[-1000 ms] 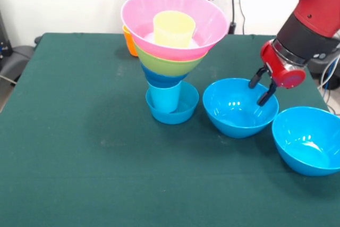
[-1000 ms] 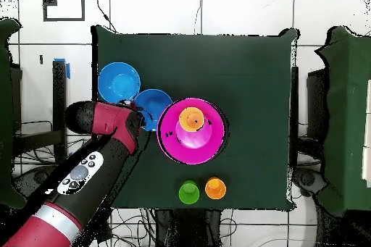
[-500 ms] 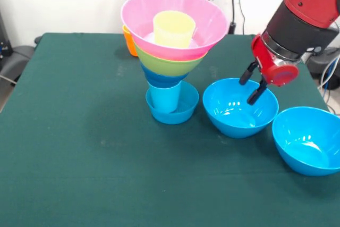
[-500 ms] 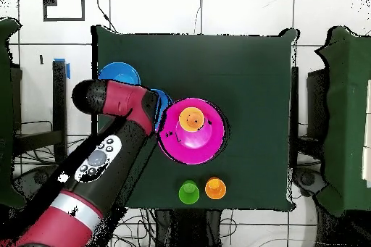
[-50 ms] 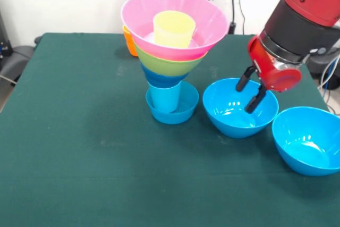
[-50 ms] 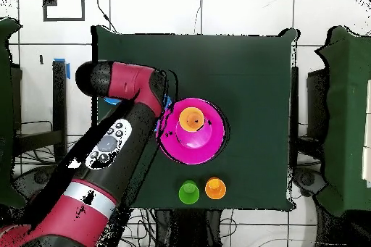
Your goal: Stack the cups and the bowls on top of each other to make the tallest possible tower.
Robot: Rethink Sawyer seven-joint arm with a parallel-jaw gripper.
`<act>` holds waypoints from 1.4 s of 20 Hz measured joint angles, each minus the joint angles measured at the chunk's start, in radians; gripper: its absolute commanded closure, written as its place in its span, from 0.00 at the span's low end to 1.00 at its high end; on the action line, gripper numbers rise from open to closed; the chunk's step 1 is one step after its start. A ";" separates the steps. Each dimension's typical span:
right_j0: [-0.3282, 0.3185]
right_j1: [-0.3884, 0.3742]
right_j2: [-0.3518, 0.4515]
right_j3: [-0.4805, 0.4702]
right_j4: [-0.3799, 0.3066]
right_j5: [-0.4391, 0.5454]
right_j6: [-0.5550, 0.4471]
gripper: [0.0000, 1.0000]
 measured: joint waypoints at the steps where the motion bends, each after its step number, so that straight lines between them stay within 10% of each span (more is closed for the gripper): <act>1: -0.001 0.000 0.000 -0.012 -0.004 0.001 0.000 0.00; 28: -0.001 0.124 0.013 -0.152 -0.077 0.001 0.000 0.00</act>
